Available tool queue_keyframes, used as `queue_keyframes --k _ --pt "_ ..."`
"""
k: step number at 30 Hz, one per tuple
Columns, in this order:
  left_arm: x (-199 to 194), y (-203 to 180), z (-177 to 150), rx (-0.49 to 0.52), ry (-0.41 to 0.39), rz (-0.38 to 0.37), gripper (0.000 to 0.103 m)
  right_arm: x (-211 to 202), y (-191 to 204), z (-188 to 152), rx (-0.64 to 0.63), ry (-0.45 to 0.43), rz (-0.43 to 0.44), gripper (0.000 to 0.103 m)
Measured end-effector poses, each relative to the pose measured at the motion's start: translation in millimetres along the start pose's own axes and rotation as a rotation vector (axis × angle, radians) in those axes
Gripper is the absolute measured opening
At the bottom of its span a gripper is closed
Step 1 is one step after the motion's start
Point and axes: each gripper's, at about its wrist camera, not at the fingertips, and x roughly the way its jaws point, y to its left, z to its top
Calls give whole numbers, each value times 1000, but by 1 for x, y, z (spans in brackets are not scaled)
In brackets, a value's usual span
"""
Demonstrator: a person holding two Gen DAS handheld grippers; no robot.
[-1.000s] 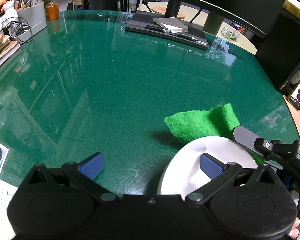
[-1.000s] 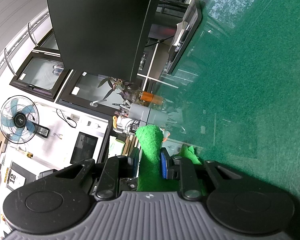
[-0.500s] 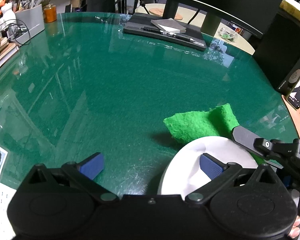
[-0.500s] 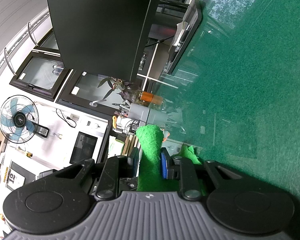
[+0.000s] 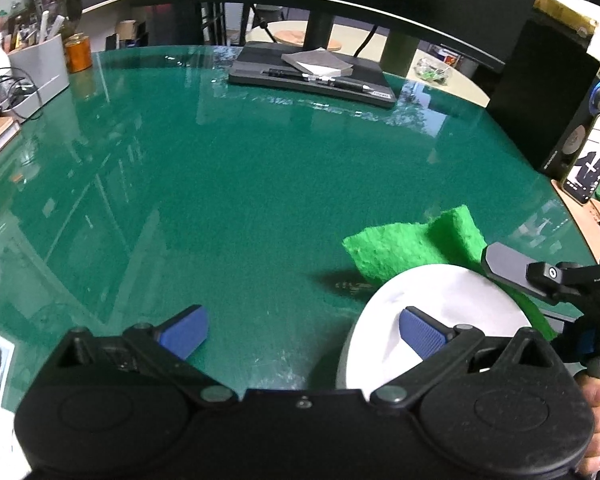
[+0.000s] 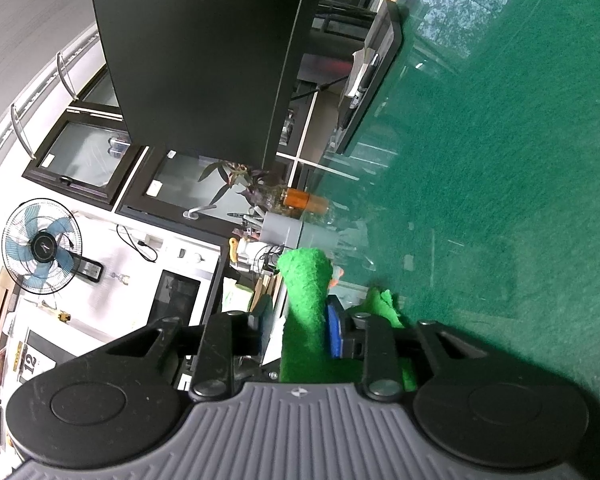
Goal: Clean bowl
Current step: 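Press the cloth against the bowl's outer side with the right tool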
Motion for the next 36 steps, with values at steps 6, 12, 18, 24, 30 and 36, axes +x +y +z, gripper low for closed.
queue_keyframes --k 6,12,18,24,30,36 --pt "4 -2 1 50 -18 -18 103 1 1 1 4 -1 7 33" --pt "9 -8 1 103 -37 -38 103 2 0 1 7 0 12 34" --pt "10 -9 1 102 -49 -45 103 2 1 2 11 -5 13 35" --pt "9 -10 1 102 -43 -32 103 3 2 1 11 -7 11 34" --pt "8 -11 -1 109 -39 -23 103 3 3 1 9 -8 9 34" --pt "7 -10 -2 102 -45 -28 103 2 3 0 10 -7 10 34"
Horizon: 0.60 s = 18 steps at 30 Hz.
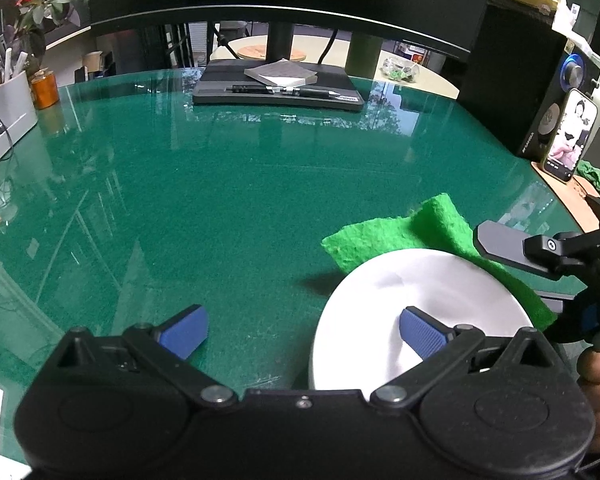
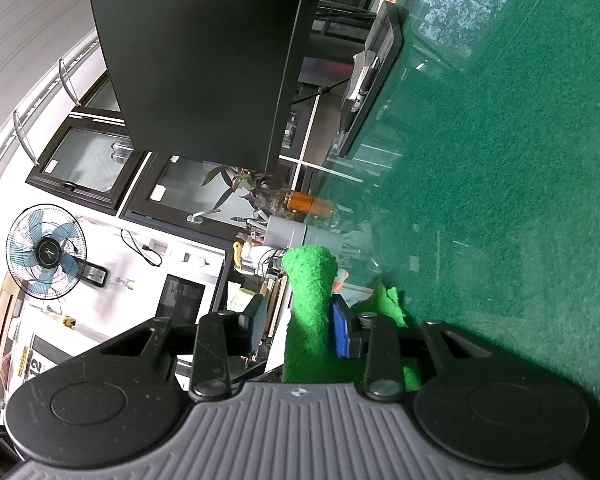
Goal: Clean bowl
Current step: 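Press the cloth against the bowl's outer side with the right tool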
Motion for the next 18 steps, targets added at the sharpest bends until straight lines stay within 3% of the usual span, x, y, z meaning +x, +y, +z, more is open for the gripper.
queue_keyframes --k 12,18 --pt "-2 0 0 -11 7 9 103 0 1 -3 1 1 0 34" --pt "-11 14 -7 -122 -22 -70 103 0 2 -3 0 3 -3 34"
